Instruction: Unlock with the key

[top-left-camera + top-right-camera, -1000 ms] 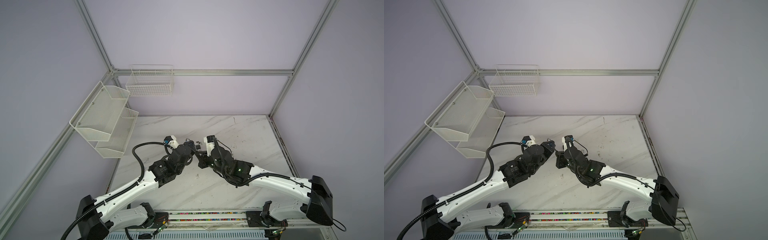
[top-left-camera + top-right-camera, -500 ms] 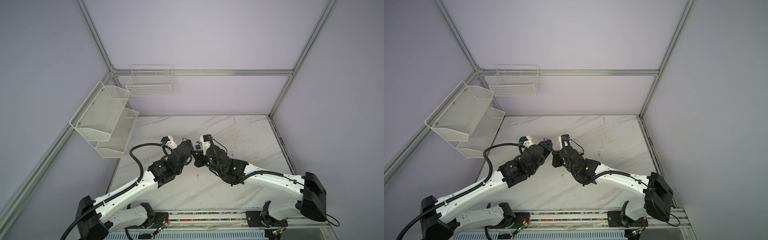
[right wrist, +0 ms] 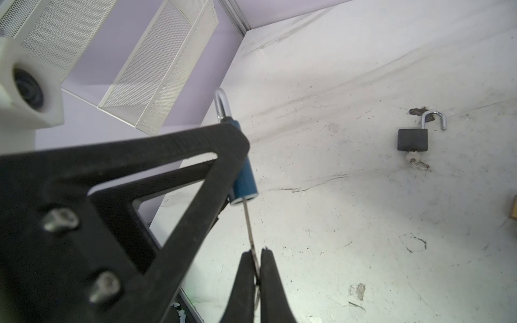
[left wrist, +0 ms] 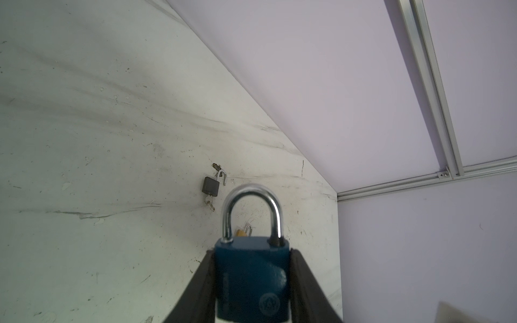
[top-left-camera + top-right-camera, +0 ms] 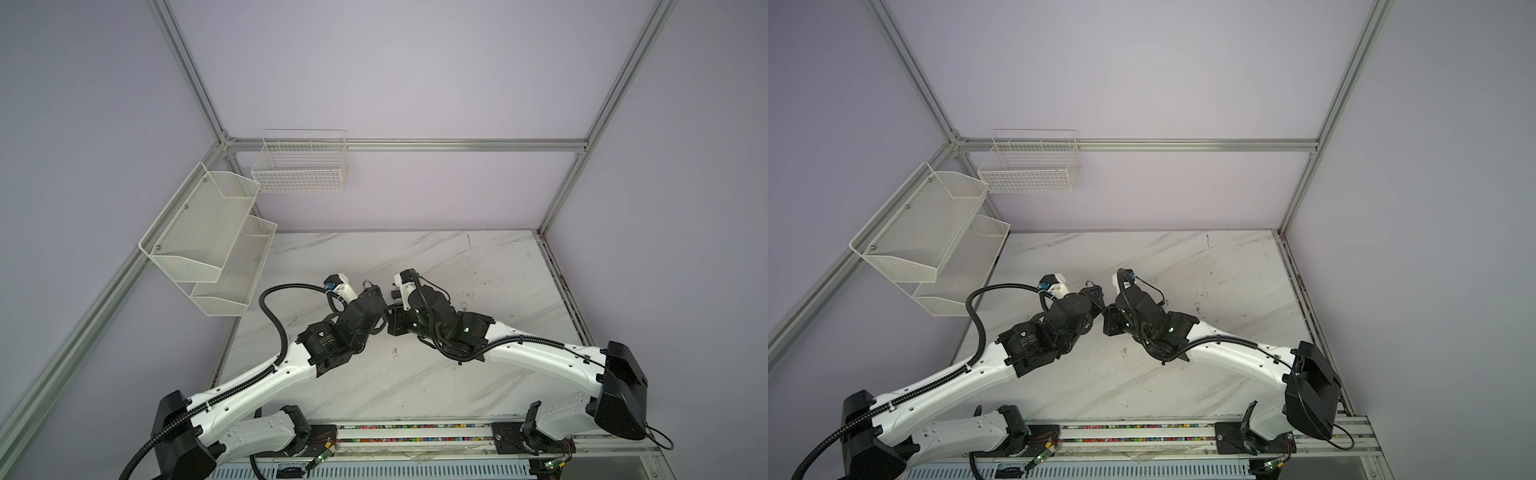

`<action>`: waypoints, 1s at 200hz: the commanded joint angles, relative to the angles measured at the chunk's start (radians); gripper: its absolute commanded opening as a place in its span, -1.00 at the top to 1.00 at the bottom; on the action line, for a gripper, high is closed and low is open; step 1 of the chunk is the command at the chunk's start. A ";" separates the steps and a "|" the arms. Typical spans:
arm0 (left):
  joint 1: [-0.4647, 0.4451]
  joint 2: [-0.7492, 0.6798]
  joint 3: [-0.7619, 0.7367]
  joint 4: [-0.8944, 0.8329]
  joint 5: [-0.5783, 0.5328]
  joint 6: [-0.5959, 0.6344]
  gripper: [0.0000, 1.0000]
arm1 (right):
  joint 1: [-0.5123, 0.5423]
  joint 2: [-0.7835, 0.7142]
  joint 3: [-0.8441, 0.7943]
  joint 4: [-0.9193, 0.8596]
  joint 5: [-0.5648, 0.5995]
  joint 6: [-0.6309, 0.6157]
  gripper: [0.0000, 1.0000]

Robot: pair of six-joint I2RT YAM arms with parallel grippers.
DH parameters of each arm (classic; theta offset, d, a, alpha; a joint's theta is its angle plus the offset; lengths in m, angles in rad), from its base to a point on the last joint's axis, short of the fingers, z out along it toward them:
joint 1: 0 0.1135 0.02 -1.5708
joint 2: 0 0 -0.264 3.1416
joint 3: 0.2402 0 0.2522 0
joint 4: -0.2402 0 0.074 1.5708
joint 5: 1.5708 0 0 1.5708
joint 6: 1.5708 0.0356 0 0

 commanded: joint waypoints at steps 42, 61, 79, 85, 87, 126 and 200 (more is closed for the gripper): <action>0.063 -0.083 -0.019 -0.082 0.152 0.037 1.00 | -0.016 -0.072 0.002 0.203 0.084 -0.012 1.00; 0.070 -0.087 -0.027 -0.037 0.191 -0.011 1.00 | -0.008 -0.054 -0.002 0.222 0.060 -0.006 1.00; 0.070 -0.073 -0.031 0.060 0.256 -0.009 1.00 | -0.007 -0.035 -0.010 0.258 0.037 0.006 1.00; 0.070 -0.063 -0.017 0.060 0.277 0.003 1.00 | -0.007 -0.040 -0.009 0.287 0.009 0.008 1.00; 0.070 -0.057 -0.011 0.059 0.284 0.009 1.00 | -0.008 -0.042 -0.009 0.293 -0.001 0.009 1.00; 0.060 -0.015 0.039 0.035 0.464 0.101 1.00 | -0.118 -0.064 0.007 0.367 -0.255 0.104 1.00; 0.009 -0.089 -0.086 0.167 0.520 0.160 1.00 | -0.195 -0.072 -0.058 0.574 -0.413 0.382 1.00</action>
